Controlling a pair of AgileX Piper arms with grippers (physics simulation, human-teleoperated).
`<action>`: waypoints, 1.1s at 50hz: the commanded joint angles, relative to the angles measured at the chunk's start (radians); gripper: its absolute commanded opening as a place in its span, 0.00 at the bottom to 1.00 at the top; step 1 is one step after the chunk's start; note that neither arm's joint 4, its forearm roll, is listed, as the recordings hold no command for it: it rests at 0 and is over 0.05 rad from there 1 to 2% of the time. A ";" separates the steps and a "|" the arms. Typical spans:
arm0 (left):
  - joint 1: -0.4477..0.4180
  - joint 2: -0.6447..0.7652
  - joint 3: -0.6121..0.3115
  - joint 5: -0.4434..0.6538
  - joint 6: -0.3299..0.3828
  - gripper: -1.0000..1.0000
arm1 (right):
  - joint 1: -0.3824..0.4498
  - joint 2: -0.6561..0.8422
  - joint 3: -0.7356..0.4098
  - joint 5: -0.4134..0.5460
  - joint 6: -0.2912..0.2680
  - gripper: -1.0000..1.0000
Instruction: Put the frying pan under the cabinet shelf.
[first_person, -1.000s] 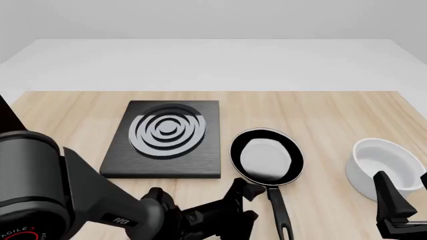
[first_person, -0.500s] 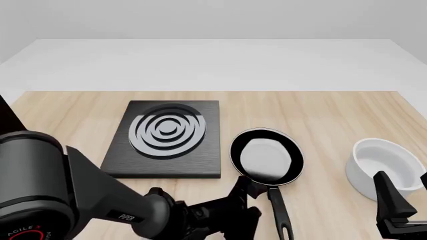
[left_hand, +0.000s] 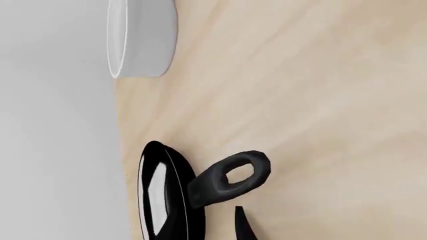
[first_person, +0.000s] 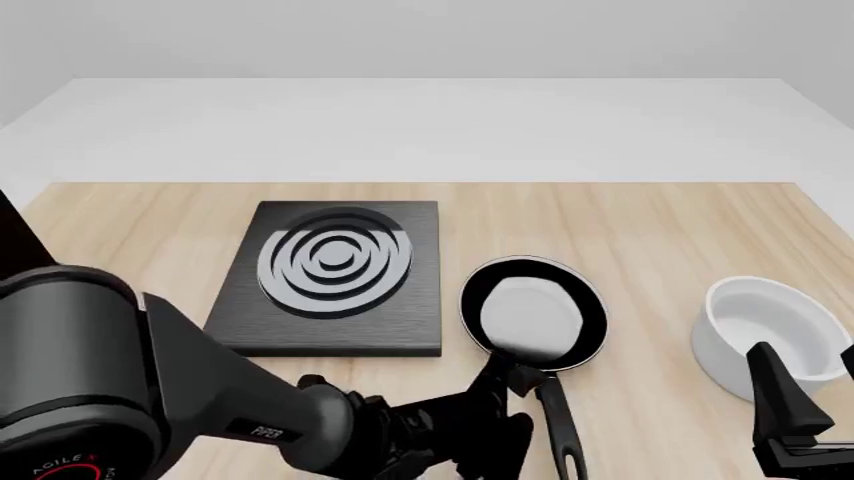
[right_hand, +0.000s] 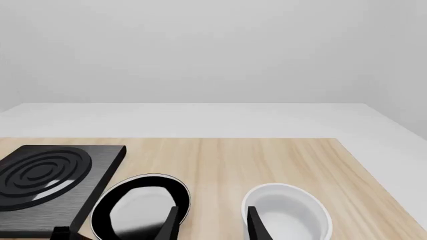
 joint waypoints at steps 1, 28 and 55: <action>-0.043 0.322 -0.121 -0.044 0.005 1.00 | 0.000 0.000 0.000 0.000 0.000 1.00; -0.088 0.373 -0.182 -0.006 -0.010 1.00 | 0.000 0.000 0.000 0.000 0.000 1.00; -0.111 0.469 -0.261 -0.004 -0.054 1.00 | 0.000 0.000 0.000 0.000 0.000 1.00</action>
